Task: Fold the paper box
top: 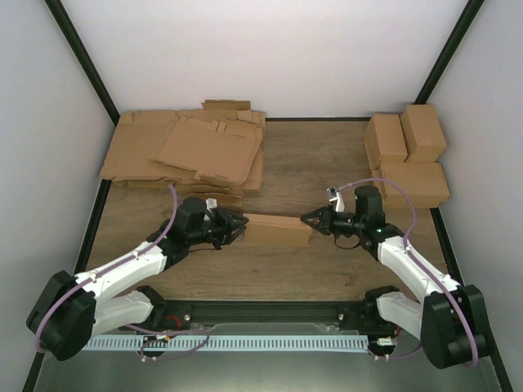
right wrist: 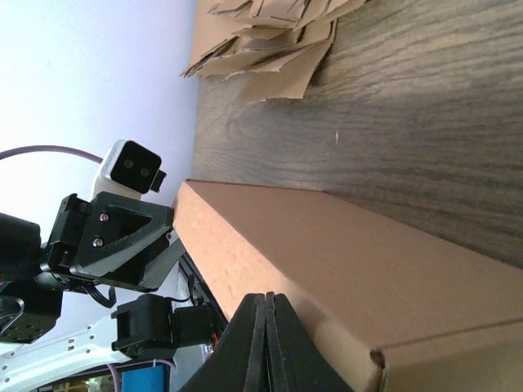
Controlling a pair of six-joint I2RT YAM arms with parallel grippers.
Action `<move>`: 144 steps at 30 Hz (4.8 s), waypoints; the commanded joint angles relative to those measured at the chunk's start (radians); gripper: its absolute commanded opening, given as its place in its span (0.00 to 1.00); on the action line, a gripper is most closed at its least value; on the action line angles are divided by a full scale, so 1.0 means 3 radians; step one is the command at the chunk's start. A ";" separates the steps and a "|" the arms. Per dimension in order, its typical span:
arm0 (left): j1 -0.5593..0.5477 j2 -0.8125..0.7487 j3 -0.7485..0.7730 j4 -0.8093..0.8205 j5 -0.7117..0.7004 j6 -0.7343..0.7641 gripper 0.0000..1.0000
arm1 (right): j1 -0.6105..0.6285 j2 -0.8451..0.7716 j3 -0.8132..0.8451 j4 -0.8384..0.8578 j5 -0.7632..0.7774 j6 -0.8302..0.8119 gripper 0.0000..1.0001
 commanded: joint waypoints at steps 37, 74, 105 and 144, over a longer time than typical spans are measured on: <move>0.0338 0.0454 0.0704 0.0217 0.0785 0.1062 0.04 | -0.0050 0.0140 -0.0121 0.0026 0.0062 -0.0367 0.01; 0.0343 0.0579 0.0339 0.0539 0.0951 0.1211 0.04 | -0.0051 0.0377 -0.0335 0.0352 -0.0093 -0.0480 0.01; 0.0413 0.0383 0.0175 0.0826 0.1129 0.1121 0.04 | -0.0052 0.0496 -0.0230 0.0216 -0.0027 -0.0639 0.01; 0.0304 0.0268 0.1413 -0.1937 0.0218 0.2907 0.69 | -0.0047 0.0220 -0.0101 -0.0275 0.0027 -0.0913 0.01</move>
